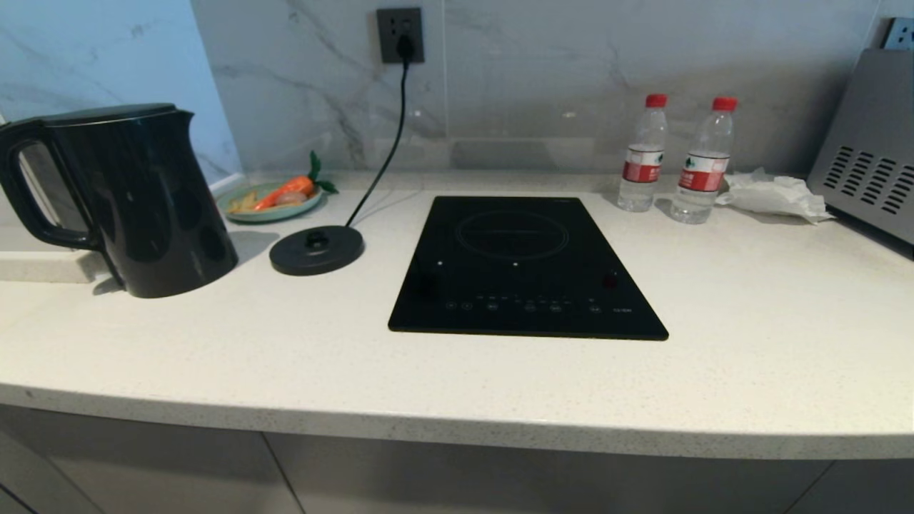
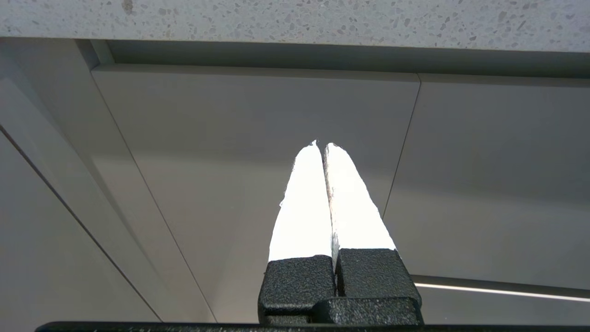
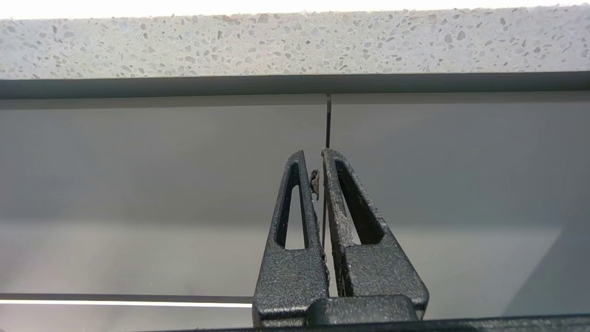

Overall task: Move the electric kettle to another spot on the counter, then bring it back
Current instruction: Grab the kettle

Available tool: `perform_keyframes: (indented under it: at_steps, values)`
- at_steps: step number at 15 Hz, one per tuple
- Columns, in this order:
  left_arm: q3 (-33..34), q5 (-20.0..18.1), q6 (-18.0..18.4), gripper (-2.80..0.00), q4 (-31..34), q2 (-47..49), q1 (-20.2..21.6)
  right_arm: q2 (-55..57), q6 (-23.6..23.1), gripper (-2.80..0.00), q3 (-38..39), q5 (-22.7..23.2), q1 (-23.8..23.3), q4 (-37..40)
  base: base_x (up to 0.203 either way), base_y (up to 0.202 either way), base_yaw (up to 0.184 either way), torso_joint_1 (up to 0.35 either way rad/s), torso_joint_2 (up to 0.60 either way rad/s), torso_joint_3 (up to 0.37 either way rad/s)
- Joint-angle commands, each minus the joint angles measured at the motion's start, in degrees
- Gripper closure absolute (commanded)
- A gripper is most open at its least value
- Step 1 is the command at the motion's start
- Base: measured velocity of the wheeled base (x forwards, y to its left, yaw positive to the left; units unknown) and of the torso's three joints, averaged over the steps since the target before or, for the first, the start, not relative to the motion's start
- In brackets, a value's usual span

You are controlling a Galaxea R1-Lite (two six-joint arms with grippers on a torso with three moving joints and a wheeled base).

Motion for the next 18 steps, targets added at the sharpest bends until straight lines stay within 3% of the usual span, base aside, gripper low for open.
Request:
perform_keyframes:
  at_steps: [1, 7, 18]
  values:
    - [0.0, 0.1, 0.0, 0.00, 0.0, 0.1, 0.0, 0.0, 0.0, 0.00, 0.0, 0.0, 0.0, 0.0, 0.000, 0.000, 0.000, 0.000, 0.00, 0.000]
    - [0.0, 0.0, 0.0, 0.00, 0.0, 0.1, 0.0, 0.0, 0.0, 0.00, 0.0, 0.0, 0.0, 0.0, 0.000, 0.000, 0.000, 0.010, -0.07, -0.059]
    - [0.0, 0.0, 0.0, 0.00, 0.0, 0.1, 0.0, 0.0, 0.1, 0.00, 0.0, 0.0, 0.0, 0.0, 0.000, 0.000, 0.000, 0.117, -0.47, -0.358]
